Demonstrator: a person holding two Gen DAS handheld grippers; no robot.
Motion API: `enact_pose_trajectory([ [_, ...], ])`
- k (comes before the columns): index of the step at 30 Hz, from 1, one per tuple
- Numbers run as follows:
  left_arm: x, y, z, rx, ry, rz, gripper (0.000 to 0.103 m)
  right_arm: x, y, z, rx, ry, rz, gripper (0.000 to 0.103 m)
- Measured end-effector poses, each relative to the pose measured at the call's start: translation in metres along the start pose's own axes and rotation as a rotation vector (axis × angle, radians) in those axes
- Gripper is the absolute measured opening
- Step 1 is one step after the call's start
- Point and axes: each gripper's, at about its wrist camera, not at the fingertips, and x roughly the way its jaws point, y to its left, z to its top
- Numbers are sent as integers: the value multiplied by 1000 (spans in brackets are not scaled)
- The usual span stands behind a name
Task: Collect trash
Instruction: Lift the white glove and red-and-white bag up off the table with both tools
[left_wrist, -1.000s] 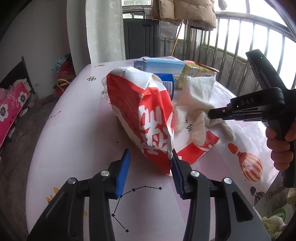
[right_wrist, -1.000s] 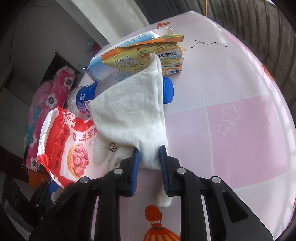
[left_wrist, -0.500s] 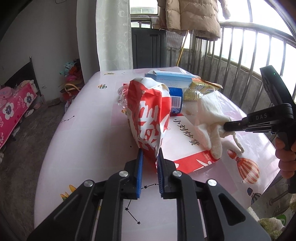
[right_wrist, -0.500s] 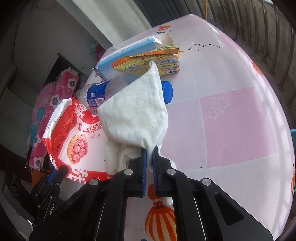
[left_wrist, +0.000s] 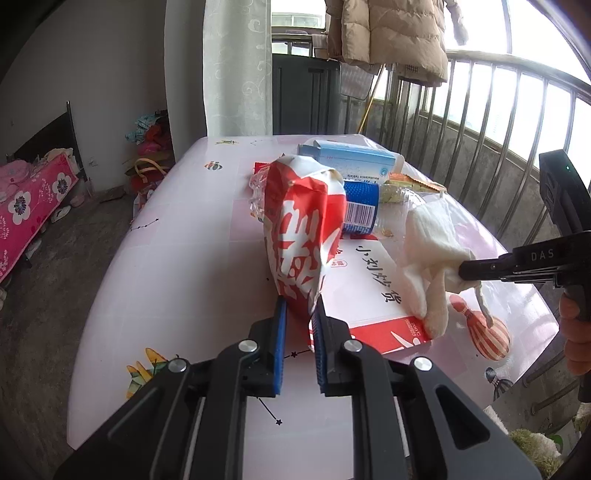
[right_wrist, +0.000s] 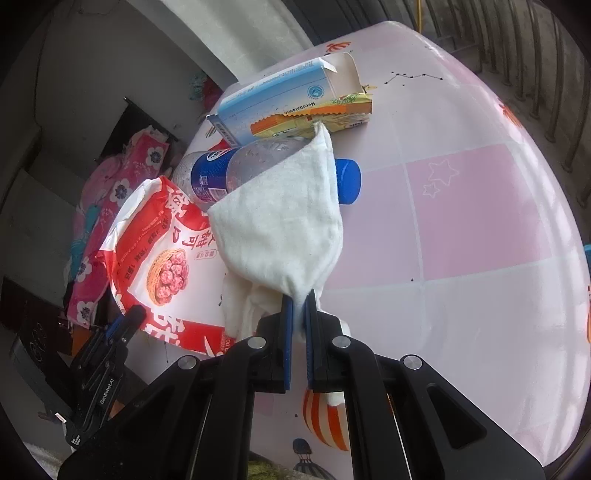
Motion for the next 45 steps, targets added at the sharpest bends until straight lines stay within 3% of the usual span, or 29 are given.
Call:
enact_pose_trajectory([
  [6, -19, -1, 6, -1, -63, 15, 11, -6, 1, 3, -5, -16, 33, 4],
  [12, -45, -2, 14, -2, -138, 11, 4, -14, 3, 6, -4, -51, 85, 4],
  [25, -65, -14, 19, 14, -208, -12, 3, -30, -8, 8, 24, -112, 169, 4],
  [36, -101, -20, 31, 35, -320, -32, 3, -59, -3, 12, 20, -189, 244, 4],
  [45, -121, -27, 48, 59, -401, -68, 3, -90, -3, 12, 7, -268, 245, 4],
])
